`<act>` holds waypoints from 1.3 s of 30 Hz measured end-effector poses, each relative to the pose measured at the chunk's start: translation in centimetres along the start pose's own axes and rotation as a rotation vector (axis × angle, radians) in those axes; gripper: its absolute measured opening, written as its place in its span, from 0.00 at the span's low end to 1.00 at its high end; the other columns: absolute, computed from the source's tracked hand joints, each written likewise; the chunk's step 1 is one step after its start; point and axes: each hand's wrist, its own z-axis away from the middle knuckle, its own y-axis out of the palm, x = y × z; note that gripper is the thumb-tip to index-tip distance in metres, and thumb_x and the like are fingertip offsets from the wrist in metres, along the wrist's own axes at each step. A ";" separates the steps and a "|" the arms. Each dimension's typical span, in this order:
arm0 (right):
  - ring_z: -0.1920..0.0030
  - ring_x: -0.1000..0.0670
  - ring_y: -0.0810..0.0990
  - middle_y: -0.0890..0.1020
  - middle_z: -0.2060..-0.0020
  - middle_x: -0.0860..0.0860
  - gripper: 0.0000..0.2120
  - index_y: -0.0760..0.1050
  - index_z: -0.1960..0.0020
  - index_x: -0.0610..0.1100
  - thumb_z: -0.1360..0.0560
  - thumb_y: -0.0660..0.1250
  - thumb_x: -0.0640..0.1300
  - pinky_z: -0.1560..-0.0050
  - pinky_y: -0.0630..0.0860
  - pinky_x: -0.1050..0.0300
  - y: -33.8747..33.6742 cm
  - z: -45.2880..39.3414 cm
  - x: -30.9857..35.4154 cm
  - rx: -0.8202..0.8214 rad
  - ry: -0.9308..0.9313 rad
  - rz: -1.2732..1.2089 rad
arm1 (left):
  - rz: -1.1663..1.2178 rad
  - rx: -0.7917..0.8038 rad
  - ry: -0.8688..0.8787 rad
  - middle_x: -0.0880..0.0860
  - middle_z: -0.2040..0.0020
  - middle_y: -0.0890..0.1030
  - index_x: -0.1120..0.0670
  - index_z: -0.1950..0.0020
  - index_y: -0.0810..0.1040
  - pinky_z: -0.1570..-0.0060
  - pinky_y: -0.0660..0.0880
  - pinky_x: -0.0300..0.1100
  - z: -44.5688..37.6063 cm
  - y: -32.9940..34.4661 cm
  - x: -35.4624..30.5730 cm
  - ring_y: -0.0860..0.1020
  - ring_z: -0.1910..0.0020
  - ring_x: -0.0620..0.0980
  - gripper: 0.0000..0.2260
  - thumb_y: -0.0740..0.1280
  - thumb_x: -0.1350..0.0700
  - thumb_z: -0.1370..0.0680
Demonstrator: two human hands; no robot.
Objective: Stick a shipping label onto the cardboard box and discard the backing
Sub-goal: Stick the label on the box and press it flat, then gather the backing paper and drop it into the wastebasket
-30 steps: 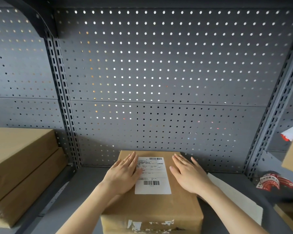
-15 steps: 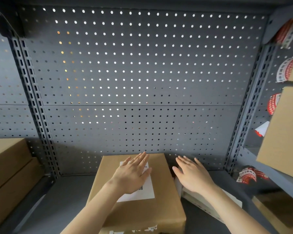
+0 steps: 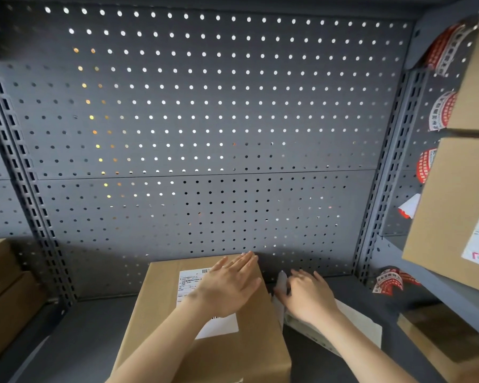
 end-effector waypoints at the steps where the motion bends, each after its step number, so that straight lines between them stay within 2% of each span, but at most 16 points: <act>1: 0.26 0.50 0.62 0.65 0.26 0.48 0.31 0.70 0.31 0.44 0.23 0.52 0.64 0.25 0.54 0.49 0.3 -0.1 0.0 -0.004 0.006 0.005 | -0.004 -0.001 0.005 0.46 0.21 0.45 0.50 0.22 0.44 0.26 0.38 0.42 0.0 0.1 0.0 0.43 0.24 0.42 0.26 0.45 0.44 0.18; 4: 0.28 0.49 0.66 0.68 0.27 0.47 0.34 0.66 0.28 0.43 0.24 0.54 0.65 0.26 0.57 0.49 1.2 -0.4 0.0 -0.019 0.014 0.014 | -0.002 0.006 0.008 0.46 0.21 0.45 0.51 0.22 0.45 0.25 0.38 0.42 0.1 0.1 0.2 0.43 0.24 0.41 0.26 0.45 0.44 0.18; 8: 0.35 0.48 0.73 0.78 0.37 0.49 0.34 0.73 0.34 0.42 0.28 0.54 0.66 0.30 0.61 0.51 2.0 -0.6 0.2 -0.070 0.030 0.008 | 0.002 0.007 0.010 0.46 0.21 0.45 0.50 0.22 0.44 0.26 0.37 0.42 0.3 0.1 0.6 0.43 0.24 0.41 0.26 0.45 0.44 0.18; 13: 0.39 0.44 0.75 0.81 0.45 0.46 0.25 0.74 0.39 0.39 0.25 0.58 0.58 0.35 0.66 0.52 2.6 -0.5 0.7 -0.093 0.030 -0.049 | 0.005 -0.009 0.006 0.46 0.21 0.45 0.49 0.22 0.45 0.25 0.38 0.42 0.6 0.3 1.2 0.44 0.24 0.41 0.26 0.45 0.43 0.18; 17: 0.39 0.43 0.74 0.81 0.46 0.45 0.20 0.74 0.40 0.37 0.25 0.62 0.50 0.34 0.66 0.53 2.5 -0.6 0.5 -0.082 0.036 -0.066 | 0.011 -0.059 -0.007 0.46 0.21 0.48 0.49 0.22 0.47 0.28 0.38 0.39 1.0 0.1 1.5 0.47 0.23 0.44 0.25 0.46 0.43 0.18; 21: 0.39 0.46 0.74 0.83 0.52 0.47 0.15 0.79 0.49 0.40 0.24 0.63 0.51 0.33 0.66 0.55 1.7 -0.8 0.3 -0.123 0.087 -0.109 | 0.025 -0.138 -0.013 0.45 0.22 0.53 0.48 0.23 0.51 0.27 0.44 0.39 1.5 -0.4 1.5 0.53 0.24 0.45 0.24 0.49 0.44 0.18; 23: 0.38 0.46 0.73 0.84 0.53 0.47 0.14 0.79 0.51 0.40 0.24 0.63 0.50 0.33 0.67 0.55 1.2 -0.6 0.6 -0.156 0.097 -0.135 | 0.026 -0.174 -0.009 0.45 0.22 0.54 0.47 0.23 0.52 0.27 0.46 0.39 1.4 -0.3 1.6 0.54 0.24 0.45 0.24 0.49 0.43 0.18; 25: 0.41 0.47 0.75 0.84 0.54 0.47 0.13 0.80 0.51 0.40 0.24 0.63 0.49 0.40 0.72 0.57 0.6 -0.4 0.9 -0.206 0.094 -0.175 | 0.028 -0.201 -0.013 0.45 0.22 0.55 0.47 0.23 0.53 0.28 0.47 0.39 1.4 -0.3 1.7 0.55 0.24 0.45 0.24 0.50 0.43 0.18; 28: 0.55 0.49 0.80 0.82 0.59 0.47 0.12 0.79 0.54 0.42 0.24 0.63 0.49 0.57 0.78 0.59 -0.4 0.0 1.2 -0.283 0.088 -0.237 | 0.030 -0.239 -0.018 0.44 0.23 0.57 0.47 0.24 0.54 0.28 0.50 0.39 1.4 -0.5 1.9 0.58 0.26 0.44 0.25 0.49 0.40 0.20; 30: 0.61 0.50 0.80 0.80 0.65 0.49 0.12 0.76 0.60 0.43 0.24 0.62 0.50 0.61 0.78 0.59 -1.1 0.1 1.5 -0.320 0.069 -0.217 | 0.034 -0.277 -0.018 0.43 0.24 0.59 0.46 0.24 0.55 0.29 0.53 0.39 1.6 -0.7 2.0 0.60 0.27 0.44 0.31 0.43 0.35 0.25; 32: 0.64 0.50 0.80 0.80 0.66 0.48 0.11 0.74 0.60 0.43 0.24 0.62 0.49 0.64 0.79 0.58 -1.8 0.2 1.9 -0.355 0.064 -0.215 | 0.050 -0.314 -0.027 0.42 0.24 0.59 0.45 0.25 0.56 0.29 0.55 0.40 1.9 -0.8 2.2 0.61 0.27 0.43 0.35 0.40 0.34 0.29; 34: 0.67 0.50 0.79 0.80 0.66 0.47 0.10 0.75 0.58 0.43 0.24 0.61 0.49 0.69 0.78 0.58 -2.5 0.4 2.3 -0.391 0.054 -0.199 | 0.065 -0.353 -0.042 0.42 0.24 0.60 0.45 0.25 0.56 0.30 0.57 0.41 2.3 -0.9 2.5 0.62 0.27 0.43 0.35 0.40 0.34 0.29; 37: 0.71 0.49 0.75 0.78 0.69 0.48 0.09 0.74 0.57 0.43 0.24 0.61 0.48 0.76 0.66 0.61 -3.4 0.8 3.0 -0.452 -0.003 -0.174 | 0.075 -0.404 -0.068 0.42 0.24 0.60 0.46 0.25 0.55 0.32 0.60 0.42 2.9 -1.4 2.7 0.64 0.29 0.44 0.33 0.43 0.34 0.27; 39: 0.73 0.50 0.75 0.78 0.69 0.48 0.07 0.76 0.55 0.45 0.25 0.64 0.48 0.77 0.67 0.62 -3.7 1.0 3.8 -0.504 -0.055 -0.204 | 0.095 -0.432 -0.094 0.43 0.25 0.60 0.47 0.24 0.53 0.33 0.62 0.42 3.5 -1.7 3.0 0.65 0.29 0.44 0.30 0.50 0.37 0.23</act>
